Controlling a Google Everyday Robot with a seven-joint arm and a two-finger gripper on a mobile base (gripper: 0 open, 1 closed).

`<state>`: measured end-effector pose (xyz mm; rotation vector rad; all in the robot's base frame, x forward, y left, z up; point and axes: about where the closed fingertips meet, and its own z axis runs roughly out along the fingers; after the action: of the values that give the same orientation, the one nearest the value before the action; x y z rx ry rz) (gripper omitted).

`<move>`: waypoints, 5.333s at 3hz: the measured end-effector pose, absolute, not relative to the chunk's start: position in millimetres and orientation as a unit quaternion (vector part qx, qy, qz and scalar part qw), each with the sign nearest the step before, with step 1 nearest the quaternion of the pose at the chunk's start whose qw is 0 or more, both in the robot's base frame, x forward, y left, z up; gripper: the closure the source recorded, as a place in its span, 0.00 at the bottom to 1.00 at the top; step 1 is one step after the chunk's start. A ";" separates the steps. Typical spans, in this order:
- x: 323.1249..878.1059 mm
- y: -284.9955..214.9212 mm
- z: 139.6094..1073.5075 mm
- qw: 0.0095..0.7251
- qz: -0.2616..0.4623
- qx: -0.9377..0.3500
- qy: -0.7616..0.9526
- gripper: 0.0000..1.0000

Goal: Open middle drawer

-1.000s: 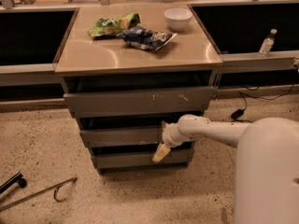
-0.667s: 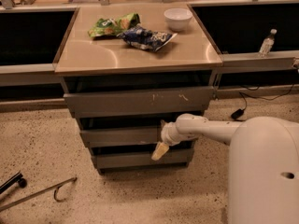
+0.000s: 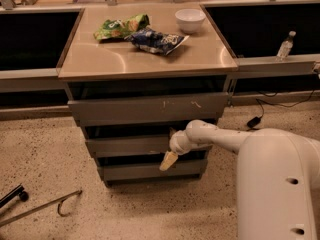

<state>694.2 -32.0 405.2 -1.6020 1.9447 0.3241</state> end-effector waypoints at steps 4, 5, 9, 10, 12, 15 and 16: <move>656.3 -8.4 412.7 0.220 0.229 -0.620 0.718 0.00; 618.6 -1.5 425.3 0.153 0.299 -0.626 0.703 0.00; 570.6 4.6 430.7 0.138 0.308 -0.622 0.706 0.00; 550.9 5.0 491.9 0.204 0.290 -0.577 0.736 0.00; 537.3 6.3 500.4 0.224 0.279 -0.571 0.739 0.00; 533.9 25.9 441.9 0.181 0.322 -0.568 0.736 0.00; 517.4 26.3 442.2 0.176 0.335 -0.563 0.735 0.00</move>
Offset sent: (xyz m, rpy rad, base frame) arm 0.0226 0.0576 -0.0095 0.0341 0.1223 0.1793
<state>517.4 26.3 442.2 -1.5942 2.0813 0.9484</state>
